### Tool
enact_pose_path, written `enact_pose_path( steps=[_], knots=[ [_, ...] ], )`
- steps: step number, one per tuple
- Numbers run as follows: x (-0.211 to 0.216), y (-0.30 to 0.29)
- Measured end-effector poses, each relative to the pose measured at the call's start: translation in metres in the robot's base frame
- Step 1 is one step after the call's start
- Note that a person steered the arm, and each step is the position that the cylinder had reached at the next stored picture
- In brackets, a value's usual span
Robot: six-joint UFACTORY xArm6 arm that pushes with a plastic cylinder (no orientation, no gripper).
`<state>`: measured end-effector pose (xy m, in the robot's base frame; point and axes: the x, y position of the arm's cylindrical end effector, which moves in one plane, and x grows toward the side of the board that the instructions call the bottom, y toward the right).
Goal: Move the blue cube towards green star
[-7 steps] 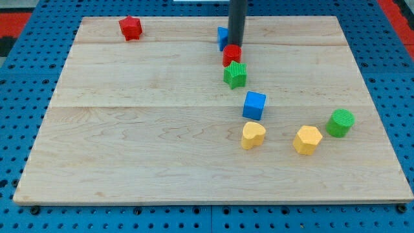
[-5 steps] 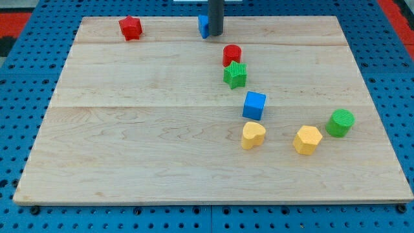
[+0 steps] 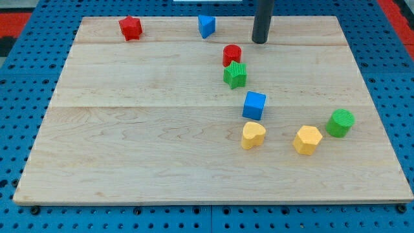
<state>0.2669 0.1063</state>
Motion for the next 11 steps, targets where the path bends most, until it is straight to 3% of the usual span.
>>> enact_pose_path(
  steps=[1, 2, 3, 4, 5, 7, 9, 10, 11],
  knots=[
    [0.007, 0.000],
    [0.049, 0.006],
    [0.128, 0.008],
    [0.132, 0.064],
    [0.172, 0.044],
    [0.194, -0.039],
    [0.221, -0.067],
    [0.222, -0.125],
    [0.215, -0.125]
  ],
)
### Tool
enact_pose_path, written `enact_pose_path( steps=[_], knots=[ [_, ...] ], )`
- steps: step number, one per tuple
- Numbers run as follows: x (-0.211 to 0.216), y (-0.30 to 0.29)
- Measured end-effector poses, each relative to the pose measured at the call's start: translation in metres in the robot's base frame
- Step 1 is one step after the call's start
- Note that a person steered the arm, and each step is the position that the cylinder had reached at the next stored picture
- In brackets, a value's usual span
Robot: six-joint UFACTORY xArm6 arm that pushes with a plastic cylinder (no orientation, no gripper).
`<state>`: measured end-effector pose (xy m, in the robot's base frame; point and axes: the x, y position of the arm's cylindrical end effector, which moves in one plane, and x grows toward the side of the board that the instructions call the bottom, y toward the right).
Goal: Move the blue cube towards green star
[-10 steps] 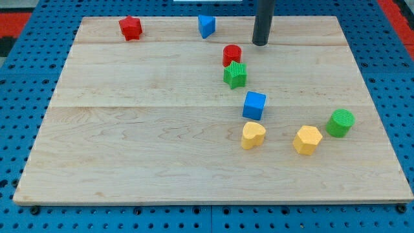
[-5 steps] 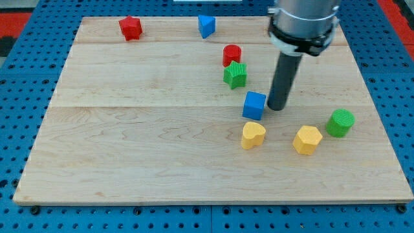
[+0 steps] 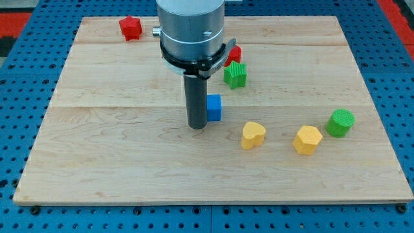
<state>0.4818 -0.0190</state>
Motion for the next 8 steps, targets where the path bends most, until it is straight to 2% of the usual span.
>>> enact_pose_path(
  steps=[1, 4, 5, 6, 8],
  knots=[
    [-0.019, -0.027],
    [-0.035, 0.087],
    [-0.023, 0.133],
    [-0.038, 0.146],
    [-0.086, 0.104]
  ],
)
